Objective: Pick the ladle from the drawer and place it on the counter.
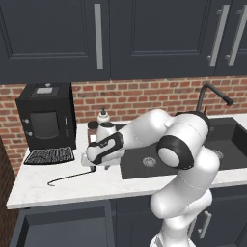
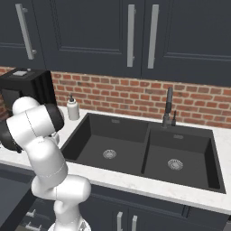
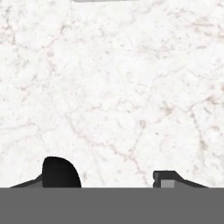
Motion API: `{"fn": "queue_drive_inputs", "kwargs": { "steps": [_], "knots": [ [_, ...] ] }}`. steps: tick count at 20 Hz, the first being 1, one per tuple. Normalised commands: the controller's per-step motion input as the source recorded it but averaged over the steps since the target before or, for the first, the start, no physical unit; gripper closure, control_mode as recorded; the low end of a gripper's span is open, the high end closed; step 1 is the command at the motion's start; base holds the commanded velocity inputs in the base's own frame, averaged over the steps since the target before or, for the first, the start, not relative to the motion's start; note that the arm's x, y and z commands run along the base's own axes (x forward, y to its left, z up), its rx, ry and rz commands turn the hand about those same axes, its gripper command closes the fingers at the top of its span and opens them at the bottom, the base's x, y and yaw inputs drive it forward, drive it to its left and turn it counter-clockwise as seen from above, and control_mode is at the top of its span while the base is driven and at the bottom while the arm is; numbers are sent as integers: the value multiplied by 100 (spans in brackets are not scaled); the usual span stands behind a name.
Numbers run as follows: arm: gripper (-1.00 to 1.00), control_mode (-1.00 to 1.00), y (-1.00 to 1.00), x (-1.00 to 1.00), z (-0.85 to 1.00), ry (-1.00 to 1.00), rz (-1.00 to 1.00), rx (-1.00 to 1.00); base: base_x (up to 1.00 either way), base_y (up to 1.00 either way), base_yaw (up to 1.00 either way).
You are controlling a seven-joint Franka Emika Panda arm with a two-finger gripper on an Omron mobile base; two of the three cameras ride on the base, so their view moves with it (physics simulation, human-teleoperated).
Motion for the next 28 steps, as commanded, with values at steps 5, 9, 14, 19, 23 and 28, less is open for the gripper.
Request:
{"fn": "queue_drive_inputs", "kwargs": {
  "steps": [5,9,14,19,23,28],
  "knots": [
    [-100,-100,-5,-6,1,-6,0,0,0,0,0],
    [-100,-100,-1,0,27,-6,0,0,0,0,0],
    [-100,-100,-10,0,22,0,0,0,0,0,0],
    [-100,-100,-22,3,46,0,0,0,0,0,0],
    [-100,-100,-16,7,56,0,0,0,0,0,0],
    [-100,-100,-1,15,28,0,0,0,0,0,0]
  ]
}}
